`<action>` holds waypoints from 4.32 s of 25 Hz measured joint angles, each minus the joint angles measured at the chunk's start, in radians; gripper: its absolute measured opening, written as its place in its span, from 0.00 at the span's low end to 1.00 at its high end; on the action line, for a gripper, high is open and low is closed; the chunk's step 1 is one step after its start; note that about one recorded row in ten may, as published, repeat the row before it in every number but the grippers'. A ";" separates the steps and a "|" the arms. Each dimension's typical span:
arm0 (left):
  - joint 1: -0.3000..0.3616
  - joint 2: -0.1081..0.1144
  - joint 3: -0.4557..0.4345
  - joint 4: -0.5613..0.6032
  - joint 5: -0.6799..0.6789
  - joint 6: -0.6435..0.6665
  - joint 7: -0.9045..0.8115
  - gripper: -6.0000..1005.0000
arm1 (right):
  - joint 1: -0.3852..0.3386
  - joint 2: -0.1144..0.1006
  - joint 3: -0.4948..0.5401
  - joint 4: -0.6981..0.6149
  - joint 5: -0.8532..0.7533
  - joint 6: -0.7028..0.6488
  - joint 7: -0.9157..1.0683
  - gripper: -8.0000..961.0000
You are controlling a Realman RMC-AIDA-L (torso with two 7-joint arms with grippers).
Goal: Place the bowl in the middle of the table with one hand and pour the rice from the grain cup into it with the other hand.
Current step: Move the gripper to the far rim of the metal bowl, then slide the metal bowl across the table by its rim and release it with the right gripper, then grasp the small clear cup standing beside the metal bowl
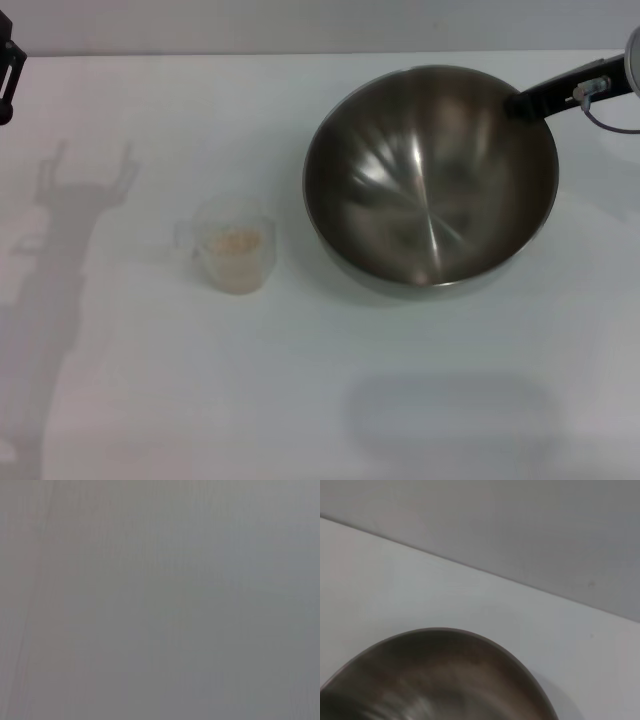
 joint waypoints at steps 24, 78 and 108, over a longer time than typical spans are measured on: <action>-0.005 0.001 -0.012 0.009 0.000 0.004 0.000 0.83 | -0.024 -0.001 0.019 0.089 0.181 -0.013 -0.101 0.04; 0.036 -0.005 -0.003 0.000 0.003 0.052 -0.008 0.82 | -0.149 0.011 -0.307 -0.004 0.377 -0.874 -0.350 0.57; 0.192 -0.004 0.347 0.018 0.009 0.142 0.036 0.81 | -0.079 0.003 -0.956 1.085 0.204 -2.741 0.719 0.57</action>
